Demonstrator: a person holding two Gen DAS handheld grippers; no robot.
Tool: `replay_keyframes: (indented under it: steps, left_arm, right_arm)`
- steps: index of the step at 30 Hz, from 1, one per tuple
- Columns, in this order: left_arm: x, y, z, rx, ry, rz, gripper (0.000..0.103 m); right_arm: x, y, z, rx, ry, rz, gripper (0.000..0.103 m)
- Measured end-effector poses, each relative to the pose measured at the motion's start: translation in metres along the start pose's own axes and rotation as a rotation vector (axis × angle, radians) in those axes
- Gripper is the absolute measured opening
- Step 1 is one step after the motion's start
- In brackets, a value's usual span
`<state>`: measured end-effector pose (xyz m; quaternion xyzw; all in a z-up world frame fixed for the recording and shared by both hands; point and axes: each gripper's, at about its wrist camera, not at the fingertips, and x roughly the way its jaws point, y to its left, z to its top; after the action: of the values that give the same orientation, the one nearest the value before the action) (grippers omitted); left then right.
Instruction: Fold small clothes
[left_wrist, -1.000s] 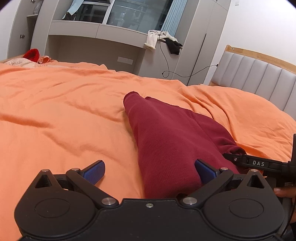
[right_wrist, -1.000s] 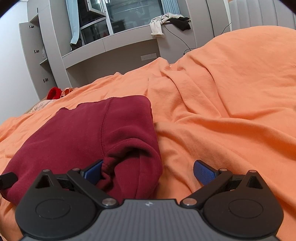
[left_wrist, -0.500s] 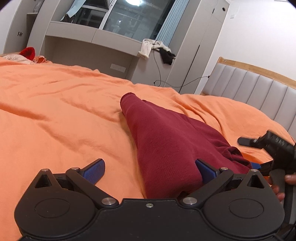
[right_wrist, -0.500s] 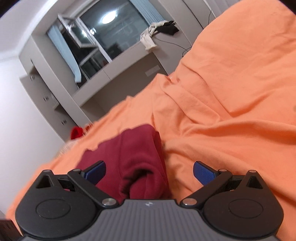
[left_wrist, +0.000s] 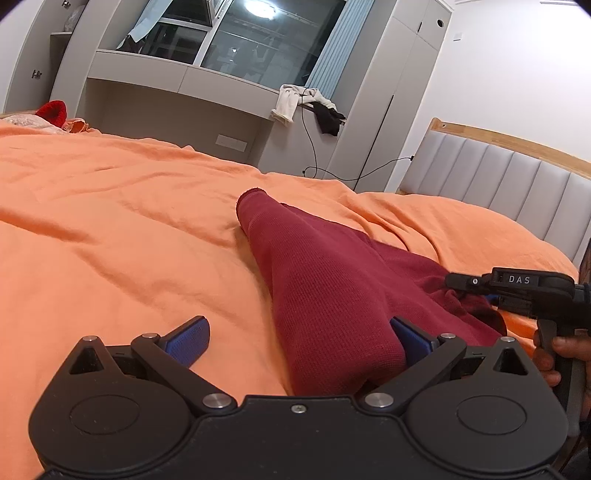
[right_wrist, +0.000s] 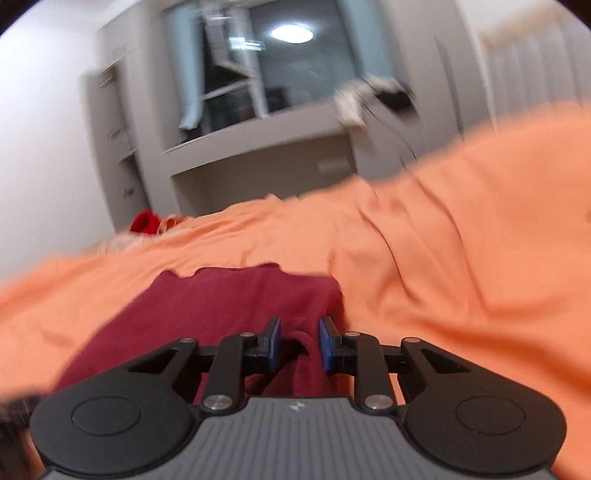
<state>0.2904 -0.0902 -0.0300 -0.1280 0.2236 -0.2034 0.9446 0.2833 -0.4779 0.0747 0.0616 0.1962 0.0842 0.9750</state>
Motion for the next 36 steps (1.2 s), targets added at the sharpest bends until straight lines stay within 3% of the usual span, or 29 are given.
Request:
replay_keyframes:
  steps: [4,9,11,13,15,19,23,27,32,36]
  left_arm:
    - [0.000,0.002,0.000,0.000,-0.003,-0.006,0.103]
    - [-0.001,0.003,-0.001,0.002,-0.006,-0.007,0.103]
    - [0.000,0.003,-0.001,0.002,-0.007,-0.008,0.103]
    - [0.000,0.003,-0.001,0.002,-0.007,-0.008,0.103]
    - [-0.001,0.003,-0.001,0.002,-0.006,-0.007,0.103]
    - [-0.001,0.003,-0.001,0.002,-0.007,-0.006,0.103]
    - [-0.001,0.003,-0.001,0.002,-0.006,-0.008,0.103]
    - [-0.001,0.003,-0.002,0.002,-0.006,-0.008,0.103]
    - [-0.001,0.003,-0.002,0.002,-0.006,-0.009,0.103]
    - [-0.001,0.003,-0.002,0.003,-0.007,-0.009,0.103]
  right_arm:
    - [-0.005,0.036,-0.009,-0.227,-0.028,-0.009,0.025]
    - [-0.007,0.050,-0.013,-0.308,-0.019,-0.033,0.033]
    - [-0.005,0.045,-0.010,-0.271,-0.005,-0.051,0.038]
    - [-0.006,0.032,-0.002,-0.168,0.013,-0.043,0.053]
    - [-0.009,0.013,0.003,-0.028,0.018,0.008,0.079]
    - [-0.007,-0.031,0.012,0.229,0.025,0.022,0.081]
    - [0.012,-0.060,0.012,0.341,0.095,-0.032,0.081]
    - [0.026,-0.068,-0.001,0.376,0.216,-0.044,0.079]
    - [0.018,-0.055,-0.001,0.220,0.234,-0.059,0.090]
    - [0.014,-0.045,-0.003,0.142,0.253,-0.073,0.092]
